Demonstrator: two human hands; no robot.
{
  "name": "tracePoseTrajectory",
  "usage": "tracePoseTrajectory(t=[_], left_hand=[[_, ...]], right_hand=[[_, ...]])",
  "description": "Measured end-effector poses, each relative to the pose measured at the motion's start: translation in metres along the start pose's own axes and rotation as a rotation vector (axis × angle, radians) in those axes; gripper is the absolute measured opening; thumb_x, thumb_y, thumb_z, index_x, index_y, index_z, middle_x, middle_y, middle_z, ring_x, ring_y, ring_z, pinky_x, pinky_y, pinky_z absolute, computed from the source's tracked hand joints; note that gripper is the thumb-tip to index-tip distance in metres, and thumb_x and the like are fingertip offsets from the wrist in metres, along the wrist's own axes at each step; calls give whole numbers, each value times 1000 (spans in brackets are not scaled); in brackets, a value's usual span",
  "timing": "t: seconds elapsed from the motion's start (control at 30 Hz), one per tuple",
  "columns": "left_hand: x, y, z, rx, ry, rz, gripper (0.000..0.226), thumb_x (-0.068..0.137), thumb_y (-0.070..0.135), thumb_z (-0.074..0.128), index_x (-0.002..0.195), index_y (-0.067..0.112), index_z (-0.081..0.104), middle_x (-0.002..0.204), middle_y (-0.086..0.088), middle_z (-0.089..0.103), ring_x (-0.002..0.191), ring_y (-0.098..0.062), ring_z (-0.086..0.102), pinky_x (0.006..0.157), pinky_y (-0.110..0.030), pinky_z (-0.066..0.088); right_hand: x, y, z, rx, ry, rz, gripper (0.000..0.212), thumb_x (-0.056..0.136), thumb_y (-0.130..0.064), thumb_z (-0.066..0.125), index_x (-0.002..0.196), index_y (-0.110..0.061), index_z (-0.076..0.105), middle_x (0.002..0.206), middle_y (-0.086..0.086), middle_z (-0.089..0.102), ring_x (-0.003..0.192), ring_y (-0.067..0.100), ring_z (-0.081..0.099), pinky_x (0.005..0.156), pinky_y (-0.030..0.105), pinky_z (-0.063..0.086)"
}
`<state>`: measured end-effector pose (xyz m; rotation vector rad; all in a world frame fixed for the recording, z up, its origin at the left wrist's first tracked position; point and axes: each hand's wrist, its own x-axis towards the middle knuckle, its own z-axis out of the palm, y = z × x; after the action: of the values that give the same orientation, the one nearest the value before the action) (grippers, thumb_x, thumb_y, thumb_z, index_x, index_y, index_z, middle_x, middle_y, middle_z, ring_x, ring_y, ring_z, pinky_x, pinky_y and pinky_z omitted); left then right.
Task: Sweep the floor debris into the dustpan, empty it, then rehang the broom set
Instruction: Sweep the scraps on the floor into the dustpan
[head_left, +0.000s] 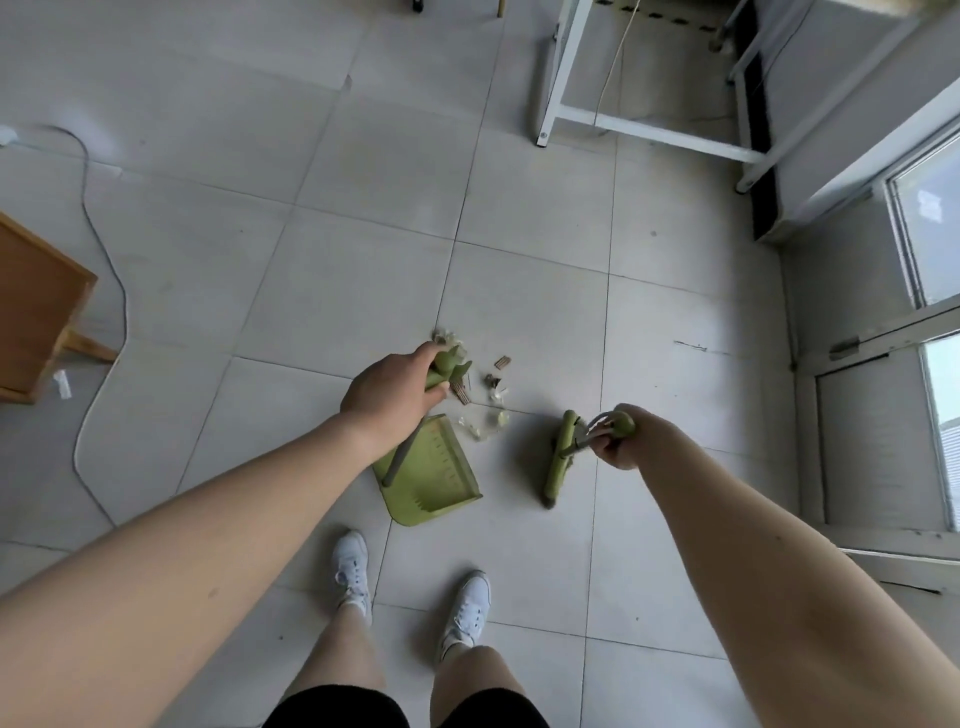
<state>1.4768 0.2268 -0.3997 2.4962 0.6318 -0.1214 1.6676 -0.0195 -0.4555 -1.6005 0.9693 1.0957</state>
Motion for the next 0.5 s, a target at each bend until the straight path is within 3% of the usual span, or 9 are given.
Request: tracePoseTrajectory(t=[0.3,0.5], left_hand=[[20,-79,-64,-16,-43,23,20,94,30,55,108,18,49,86,-5,65,76,-28,60,63,-37,51],[42,-115,-94,-26,-64,58,15,93,29,55,102,19,49,81,-3,63,71,-25,58,60,-37,49]], right_hand=[[-24,-17,145,12,-47,-18,28,93,-8,35,67,-5,45,32,10,49,20,18,45,29,12,36],[-40,-31,166,41,-1,-69,26,90,-6,33,65,-9,39,29,7,40,19,16,38,28,12,31]])
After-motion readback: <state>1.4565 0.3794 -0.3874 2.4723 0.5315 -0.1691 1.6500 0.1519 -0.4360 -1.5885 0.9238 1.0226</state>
